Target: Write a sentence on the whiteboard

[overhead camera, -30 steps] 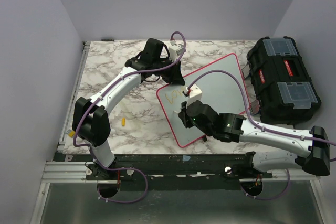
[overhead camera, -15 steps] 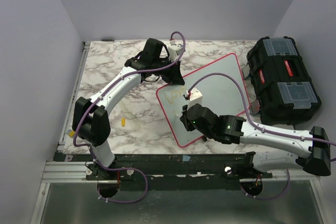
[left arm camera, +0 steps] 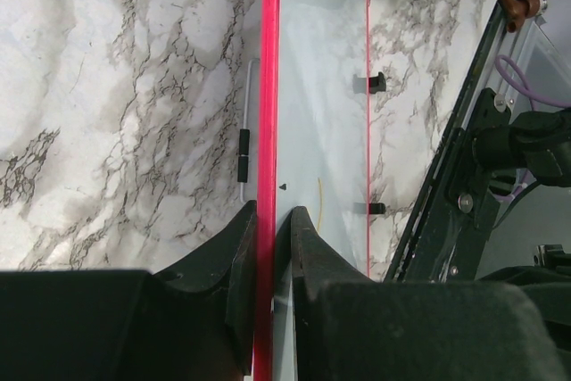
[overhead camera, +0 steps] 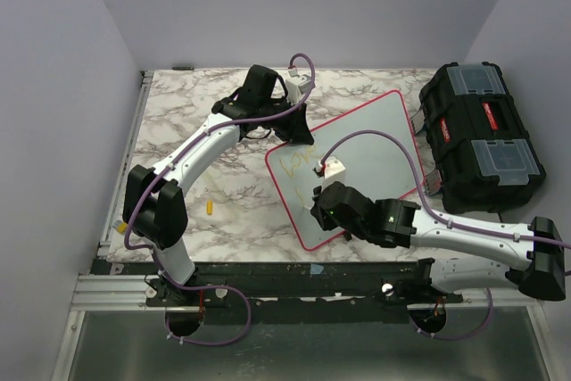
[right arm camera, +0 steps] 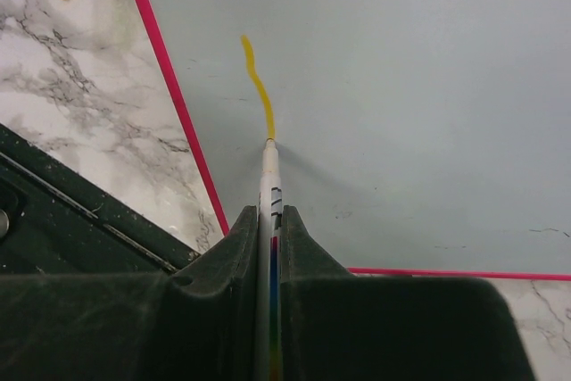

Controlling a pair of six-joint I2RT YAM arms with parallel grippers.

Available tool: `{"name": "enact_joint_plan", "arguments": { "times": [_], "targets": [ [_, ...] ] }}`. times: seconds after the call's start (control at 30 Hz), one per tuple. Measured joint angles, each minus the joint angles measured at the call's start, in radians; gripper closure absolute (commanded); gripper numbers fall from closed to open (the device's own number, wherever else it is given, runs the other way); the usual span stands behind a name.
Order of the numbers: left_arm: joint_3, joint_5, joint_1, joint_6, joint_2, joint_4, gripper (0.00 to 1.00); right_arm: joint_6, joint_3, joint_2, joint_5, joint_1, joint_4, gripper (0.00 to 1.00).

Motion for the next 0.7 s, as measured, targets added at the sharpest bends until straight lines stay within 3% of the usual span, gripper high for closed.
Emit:
{"name": "enact_joint_plan", "arguments": {
  "times": [0.4,0.7],
  "targets": [
    [0.000,0.001,-0.001,-0.006,0.000,-0.002,1.00,0.006,0.000,-0.069,-0.011,0.000,0.000,0.99],
    [0.000,0.001,-0.001,-0.006,0.000,-0.002,1.00,0.006,0.010,-0.032,0.009,0.000,0.023,0.99]
  ]
}}
